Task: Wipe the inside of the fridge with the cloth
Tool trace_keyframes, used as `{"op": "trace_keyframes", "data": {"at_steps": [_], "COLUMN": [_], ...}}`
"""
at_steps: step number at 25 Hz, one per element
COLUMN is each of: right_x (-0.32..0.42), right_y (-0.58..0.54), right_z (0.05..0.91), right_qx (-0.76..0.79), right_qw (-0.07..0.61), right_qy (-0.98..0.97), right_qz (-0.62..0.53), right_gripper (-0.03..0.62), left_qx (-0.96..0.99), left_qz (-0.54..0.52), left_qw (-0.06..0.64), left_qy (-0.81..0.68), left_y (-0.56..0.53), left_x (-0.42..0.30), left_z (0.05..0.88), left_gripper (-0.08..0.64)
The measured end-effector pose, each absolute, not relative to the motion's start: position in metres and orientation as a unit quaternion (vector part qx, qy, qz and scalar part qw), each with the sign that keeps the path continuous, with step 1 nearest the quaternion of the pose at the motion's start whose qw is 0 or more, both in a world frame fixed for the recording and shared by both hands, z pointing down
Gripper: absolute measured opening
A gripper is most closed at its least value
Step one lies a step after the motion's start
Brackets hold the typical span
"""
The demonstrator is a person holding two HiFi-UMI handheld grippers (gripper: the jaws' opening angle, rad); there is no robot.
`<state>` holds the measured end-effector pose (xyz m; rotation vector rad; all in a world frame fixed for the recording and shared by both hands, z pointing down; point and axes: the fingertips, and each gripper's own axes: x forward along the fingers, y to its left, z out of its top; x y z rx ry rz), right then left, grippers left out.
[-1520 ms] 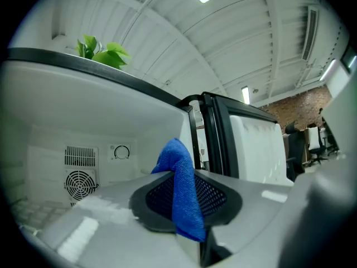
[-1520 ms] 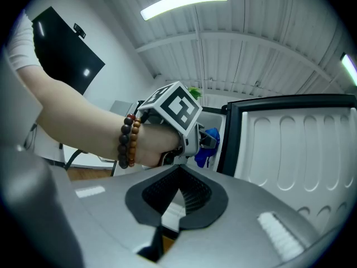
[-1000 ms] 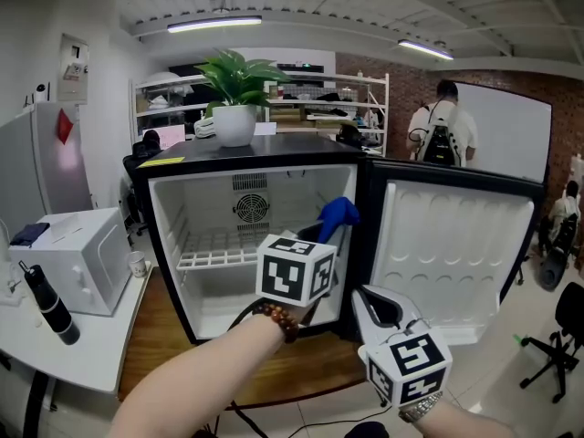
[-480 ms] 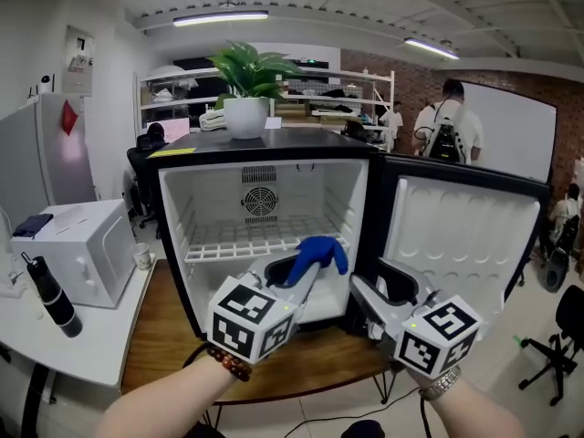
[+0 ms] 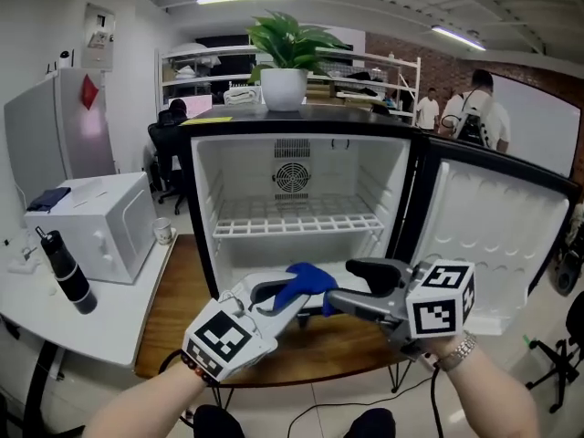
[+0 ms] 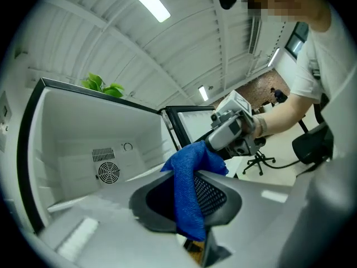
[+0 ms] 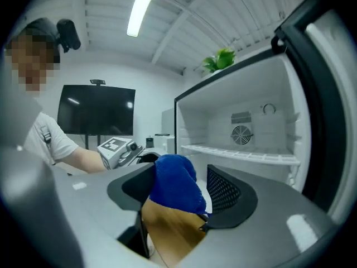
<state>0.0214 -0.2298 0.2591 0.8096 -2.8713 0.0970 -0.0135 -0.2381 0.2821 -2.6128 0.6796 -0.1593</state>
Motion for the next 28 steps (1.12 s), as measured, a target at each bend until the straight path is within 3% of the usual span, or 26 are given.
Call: {"op": "trace_keyframes", "data": {"at_steps": [14,19,28], "right_x": [-0.067,-0.083,-0.103], "right_y": [-0.206,-0.207,-0.232], "right_z": [0.309,0.315,0.332], "right_qx": [0.081,0.073,0.108], "right_qw": [0.144,0.148,0.145], "right_qy": [-0.981,-0.982,-0.981], "right_qz": [0.101,0.089,0.075], "right_gripper": [0.288,0.207,0.137], "left_qx": [-0.958,-0.951,-0.926], "left_qz": [-0.097,-0.122,-0.176], "left_qw": [0.208,0.210,0.199], "left_qy": [0.173,0.193,0.269], "left_y": [-0.205,-0.211,-0.237], "left_x": [-0.059,-0.076,-0.105], "left_z": [0.309,0.318,0.337], "left_gripper": [0.074,0.074,0.098]}}
